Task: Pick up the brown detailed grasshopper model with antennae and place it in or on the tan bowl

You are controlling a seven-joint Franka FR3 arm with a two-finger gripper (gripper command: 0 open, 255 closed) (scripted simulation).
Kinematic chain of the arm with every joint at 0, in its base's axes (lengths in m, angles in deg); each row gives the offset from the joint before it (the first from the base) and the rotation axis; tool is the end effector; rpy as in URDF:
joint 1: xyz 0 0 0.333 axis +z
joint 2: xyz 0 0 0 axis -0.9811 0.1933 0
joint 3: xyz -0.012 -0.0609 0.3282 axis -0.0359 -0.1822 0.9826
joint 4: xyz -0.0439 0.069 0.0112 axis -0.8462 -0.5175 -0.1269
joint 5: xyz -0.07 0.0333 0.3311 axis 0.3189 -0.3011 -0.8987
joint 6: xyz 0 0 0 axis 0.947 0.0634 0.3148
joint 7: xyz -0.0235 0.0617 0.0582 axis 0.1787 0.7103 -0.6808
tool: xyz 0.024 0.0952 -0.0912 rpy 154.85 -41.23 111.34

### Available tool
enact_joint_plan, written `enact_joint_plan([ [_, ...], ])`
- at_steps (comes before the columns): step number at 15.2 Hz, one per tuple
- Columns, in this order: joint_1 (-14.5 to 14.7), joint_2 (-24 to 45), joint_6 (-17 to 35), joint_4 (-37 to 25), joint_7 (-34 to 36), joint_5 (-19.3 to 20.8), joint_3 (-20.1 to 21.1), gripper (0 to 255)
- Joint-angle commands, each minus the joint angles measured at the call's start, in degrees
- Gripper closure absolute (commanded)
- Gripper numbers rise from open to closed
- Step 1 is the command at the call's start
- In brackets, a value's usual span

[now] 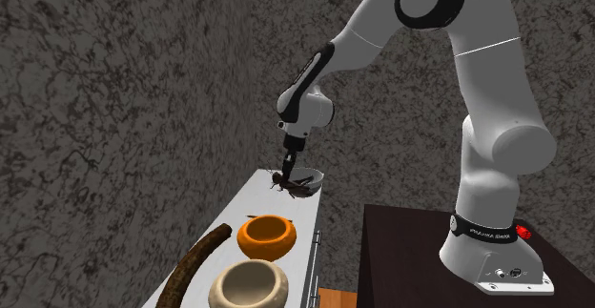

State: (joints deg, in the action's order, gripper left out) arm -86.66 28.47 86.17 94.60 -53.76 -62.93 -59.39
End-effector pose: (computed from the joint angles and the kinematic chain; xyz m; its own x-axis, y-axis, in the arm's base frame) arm 0.4858 -0.2189 0.2801 0.9741 0.0301 0.2240 0.0578 -0.9913 -0.1180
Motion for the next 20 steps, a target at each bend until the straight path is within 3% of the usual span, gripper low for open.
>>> enact_joint_plan([
  [1, 0.5, -1.4, -1.0, 0.1, 1.3, 1.4, -0.7, 255],
  [10, 1.8, -6.6, -5.6, -0.1, 6.2, 7.0, -2.8, 255],
  [20, 11.2, -14.4, 1.4, 10.4, 22.8, 12.3, 2.0, 255],
])
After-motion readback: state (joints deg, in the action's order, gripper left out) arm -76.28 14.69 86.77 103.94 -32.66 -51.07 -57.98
